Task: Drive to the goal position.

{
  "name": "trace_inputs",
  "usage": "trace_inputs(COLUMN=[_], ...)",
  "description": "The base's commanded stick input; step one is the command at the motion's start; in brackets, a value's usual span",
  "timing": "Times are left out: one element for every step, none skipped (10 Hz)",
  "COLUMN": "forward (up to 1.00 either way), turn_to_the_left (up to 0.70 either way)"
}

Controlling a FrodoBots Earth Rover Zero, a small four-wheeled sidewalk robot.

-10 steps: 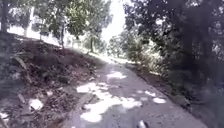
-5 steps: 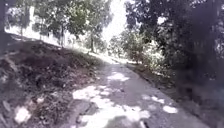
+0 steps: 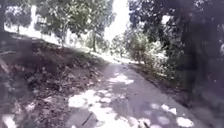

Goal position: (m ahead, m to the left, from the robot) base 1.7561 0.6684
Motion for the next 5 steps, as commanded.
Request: trace_inputs(forward=[0.5, 0.5, 0.5, 0.5, 0.5], turn_to_the_left=[0.0, 0.14, -0.22, -0.5, -0.5])
